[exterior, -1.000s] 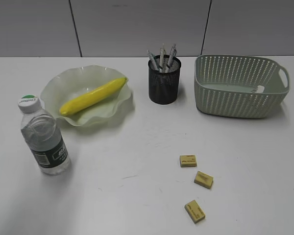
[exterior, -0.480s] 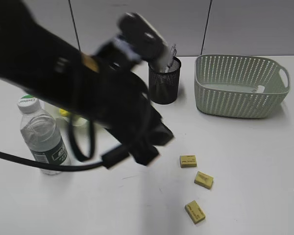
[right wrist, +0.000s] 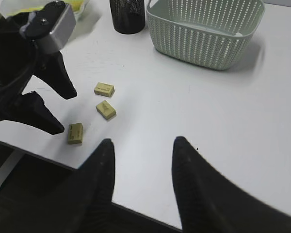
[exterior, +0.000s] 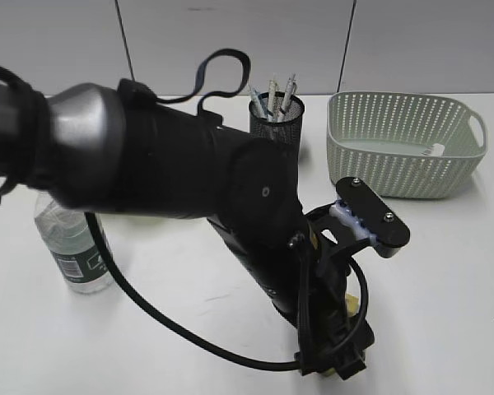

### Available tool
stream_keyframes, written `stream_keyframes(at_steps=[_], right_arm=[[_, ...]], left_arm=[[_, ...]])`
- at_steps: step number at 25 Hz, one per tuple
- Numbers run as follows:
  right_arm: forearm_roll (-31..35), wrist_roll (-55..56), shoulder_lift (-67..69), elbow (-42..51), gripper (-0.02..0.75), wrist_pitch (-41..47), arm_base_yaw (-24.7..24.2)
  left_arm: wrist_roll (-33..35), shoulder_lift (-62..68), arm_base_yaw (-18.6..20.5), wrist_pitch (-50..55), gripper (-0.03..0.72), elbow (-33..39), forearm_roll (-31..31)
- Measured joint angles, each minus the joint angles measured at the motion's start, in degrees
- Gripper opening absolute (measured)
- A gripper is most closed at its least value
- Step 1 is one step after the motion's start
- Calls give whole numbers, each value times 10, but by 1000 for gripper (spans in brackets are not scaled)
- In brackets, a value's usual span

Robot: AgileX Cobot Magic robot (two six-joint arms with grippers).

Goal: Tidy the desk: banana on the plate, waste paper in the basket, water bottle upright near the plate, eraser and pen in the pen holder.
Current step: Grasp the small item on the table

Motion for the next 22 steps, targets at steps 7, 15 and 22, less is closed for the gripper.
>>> stream_keyframes(at_steps=[7, 15, 22], right_arm=[[0, 0, 0, 0, 319, 0, 0], [0, 0, 0, 0, 278, 0, 0], [0, 0, 0, 0, 230, 0, 0]], left_arm=[[-38, 47, -1, -32, 605, -1, 22], [-43, 79, -14, -57, 515, -3, 26], [-48, 78, -14, -61, 279, -3, 28]])
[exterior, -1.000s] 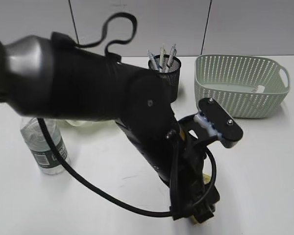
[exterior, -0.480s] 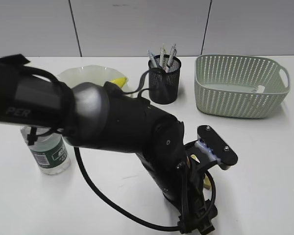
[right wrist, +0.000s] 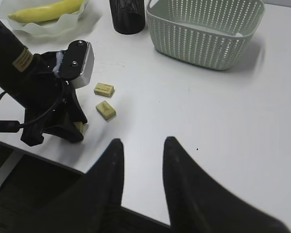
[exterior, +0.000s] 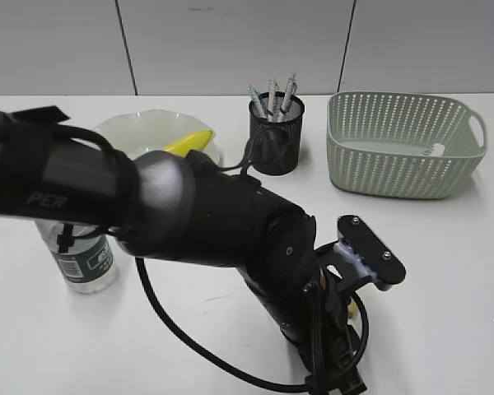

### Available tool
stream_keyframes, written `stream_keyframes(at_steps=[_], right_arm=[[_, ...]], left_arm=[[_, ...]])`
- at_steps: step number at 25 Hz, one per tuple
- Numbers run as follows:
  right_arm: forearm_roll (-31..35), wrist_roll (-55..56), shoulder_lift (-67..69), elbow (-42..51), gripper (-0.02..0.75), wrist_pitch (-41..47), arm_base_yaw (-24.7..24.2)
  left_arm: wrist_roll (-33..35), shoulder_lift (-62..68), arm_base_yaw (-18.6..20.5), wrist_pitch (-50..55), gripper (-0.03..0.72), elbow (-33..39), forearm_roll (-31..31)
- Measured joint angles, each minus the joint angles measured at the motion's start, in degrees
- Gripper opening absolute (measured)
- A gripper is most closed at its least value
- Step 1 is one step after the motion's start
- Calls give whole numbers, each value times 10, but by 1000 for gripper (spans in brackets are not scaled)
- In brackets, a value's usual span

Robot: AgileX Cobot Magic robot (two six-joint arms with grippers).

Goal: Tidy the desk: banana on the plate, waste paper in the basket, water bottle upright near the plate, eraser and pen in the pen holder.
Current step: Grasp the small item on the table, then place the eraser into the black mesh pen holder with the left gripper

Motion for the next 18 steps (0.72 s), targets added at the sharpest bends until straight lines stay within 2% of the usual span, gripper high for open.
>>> stream_keyframes(at_steps=[4, 6, 9, 13, 18], right_arm=[[0, 0, 0, 0, 226, 0, 0], [0, 0, 0, 0, 226, 0, 0], [0, 0, 0, 0, 226, 0, 0], [0, 0, 0, 0, 226, 0, 0], [0, 0, 0, 0, 225, 0, 0]], left_arm=[[-3, -31, 11, 14, 279, 2, 10], [-3, -70, 30, -1, 279, 2, 13], [-3, -133, 77, -92, 278, 1, 14], [-3, -154, 146, -286, 278, -9, 8], [-3, -89, 191, -340, 278, -83, 9]])
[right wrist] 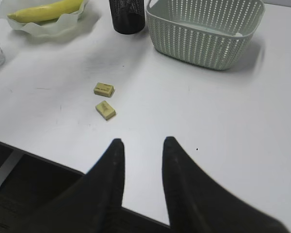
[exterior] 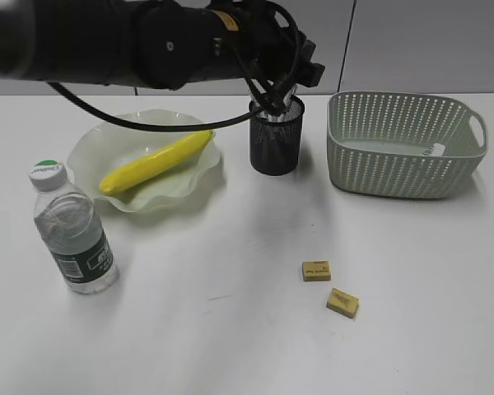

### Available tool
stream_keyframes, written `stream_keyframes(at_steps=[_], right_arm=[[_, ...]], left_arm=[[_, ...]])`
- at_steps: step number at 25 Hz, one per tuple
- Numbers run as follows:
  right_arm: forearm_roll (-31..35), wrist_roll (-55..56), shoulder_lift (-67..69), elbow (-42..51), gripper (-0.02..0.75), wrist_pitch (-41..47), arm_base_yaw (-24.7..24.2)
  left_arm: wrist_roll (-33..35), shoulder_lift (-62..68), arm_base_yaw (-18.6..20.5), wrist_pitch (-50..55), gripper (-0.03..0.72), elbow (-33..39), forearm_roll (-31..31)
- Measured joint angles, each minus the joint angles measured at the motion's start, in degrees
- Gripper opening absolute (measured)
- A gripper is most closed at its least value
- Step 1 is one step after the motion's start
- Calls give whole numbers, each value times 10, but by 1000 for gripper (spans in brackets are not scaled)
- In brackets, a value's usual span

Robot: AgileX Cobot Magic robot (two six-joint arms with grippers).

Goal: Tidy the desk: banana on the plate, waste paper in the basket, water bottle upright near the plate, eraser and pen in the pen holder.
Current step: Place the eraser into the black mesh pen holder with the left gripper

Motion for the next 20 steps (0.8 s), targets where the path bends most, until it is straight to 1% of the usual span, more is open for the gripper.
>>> stream_keyframes(at_steps=[4, 7, 8, 13, 14, 18, 19, 20], right_arm=[[-3, 0, 0, 0, 225, 0, 0], [0, 0, 0, 0, 225, 0, 0], [-3, 0, 0, 0, 225, 0, 0], [-3, 0, 0, 0, 225, 0, 0], [-3, 0, 0, 0, 225, 0, 0], [-3, 0, 0, 0, 224, 0, 0], [-3, 0, 0, 0, 224, 0, 0], [-3, 0, 0, 0, 224, 0, 0]], left_arm=[[0, 67, 25, 7, 278, -69, 0], [0, 103, 39, 28, 278, -107, 0], [0, 111, 43, 32, 290, -113, 0], [0, 118, 52, 44, 432, -120, 0], [0, 115, 52, 52, 449, -121, 0], [0, 92, 53, 127, 475, -121, 5], [0, 83, 53, 146, 473, -121, 5], [0, 71, 53, 169, 454, -121, 4]])
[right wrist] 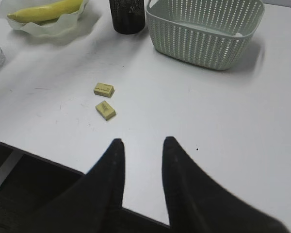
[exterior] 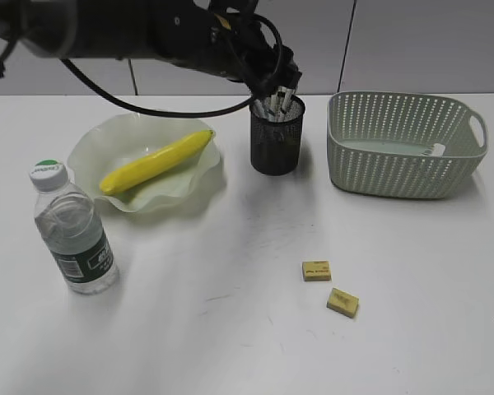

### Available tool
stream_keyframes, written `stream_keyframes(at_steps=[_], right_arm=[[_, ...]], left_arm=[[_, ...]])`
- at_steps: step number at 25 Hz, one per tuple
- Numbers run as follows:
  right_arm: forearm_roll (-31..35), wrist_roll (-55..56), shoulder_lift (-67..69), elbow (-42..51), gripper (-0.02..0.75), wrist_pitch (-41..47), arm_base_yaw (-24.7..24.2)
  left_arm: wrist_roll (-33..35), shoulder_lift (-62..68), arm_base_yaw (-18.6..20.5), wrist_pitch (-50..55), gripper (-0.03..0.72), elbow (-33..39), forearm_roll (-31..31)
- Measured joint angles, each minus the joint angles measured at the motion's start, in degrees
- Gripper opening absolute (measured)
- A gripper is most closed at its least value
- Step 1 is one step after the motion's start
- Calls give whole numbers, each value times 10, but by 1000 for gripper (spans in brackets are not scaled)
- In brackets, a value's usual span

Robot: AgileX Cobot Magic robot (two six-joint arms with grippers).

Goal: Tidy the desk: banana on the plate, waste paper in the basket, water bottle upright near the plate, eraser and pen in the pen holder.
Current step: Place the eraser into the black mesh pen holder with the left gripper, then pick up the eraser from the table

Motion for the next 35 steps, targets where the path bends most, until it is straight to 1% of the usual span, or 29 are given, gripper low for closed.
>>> stream_keyframes(at_steps=[2, 3, 5, 8, 10, 12, 13, 14, 16, 17, 19, 21, 23, 25, 28, 30, 32, 34, 35], right_arm=[[0, 0, 0, 0, 224, 0, 0], [0, 0, 0, 0, 224, 0, 0], [0, 0, 0, 0, 224, 0, 0], [0, 0, 0, 0, 224, 0, 0], [0, 0, 0, 0, 224, 0, 0], [0, 0, 0, 0, 224, 0, 0], [0, 0, 0, 0, 224, 0, 0], [0, 0, 0, 0, 224, 0, 0], [0, 0, 0, 0, 224, 0, 0], [0, 0, 0, 0, 224, 0, 0], [0, 0, 0, 0, 224, 0, 0], [-1, 0, 0, 0, 224, 0, 0], [0, 0, 0, 0, 224, 0, 0], [0, 0, 0, 0, 224, 0, 0], [0, 0, 0, 0, 224, -1, 0], [0, 0, 0, 0, 224, -2, 0], [0, -3, 9, -3, 224, -9, 0], [3, -8, 33, -11, 225, -39, 0], [3, -9, 51, -14, 225, -63, 0]], left_arm=[[0, -31, 0, 38, 395, 0, 0], [0, -47, 1, 64, 340, 0, 0], [-2, -95, 5, 97, 279, 17, 0], [-5, -188, 11, 139, 256, 92, 2], [-5, -279, 13, 167, 253, 182, 3], [-5, -383, 11, 192, 253, 271, 3], [-5, -437, 10, 210, 263, 326, 3], [-8, -482, 10, 226, 286, 363, 3], [-23, -590, 10, 267, 363, 439, 5], [-39, -633, 10, 293, 414, 471, 7], [-86, -736, 10, 336, 457, 519, 23], [-131, -828, 10, 379, 467, 555, 58], [-179, -900, 10, 433, 459, 585, 106], [-222, -960, 10, 475, 447, 604, 140], [-280, -1035, 10, 504, 442, 623, 172], [-299, -1072, 10, 509, 440, 625, 190], [-306, -1099, 10, 510, 435, 626, 194], [-299, -1123, 10, 510, 429, 627, 198], [-283, -1132, 10, 510, 425, 627, 198]])
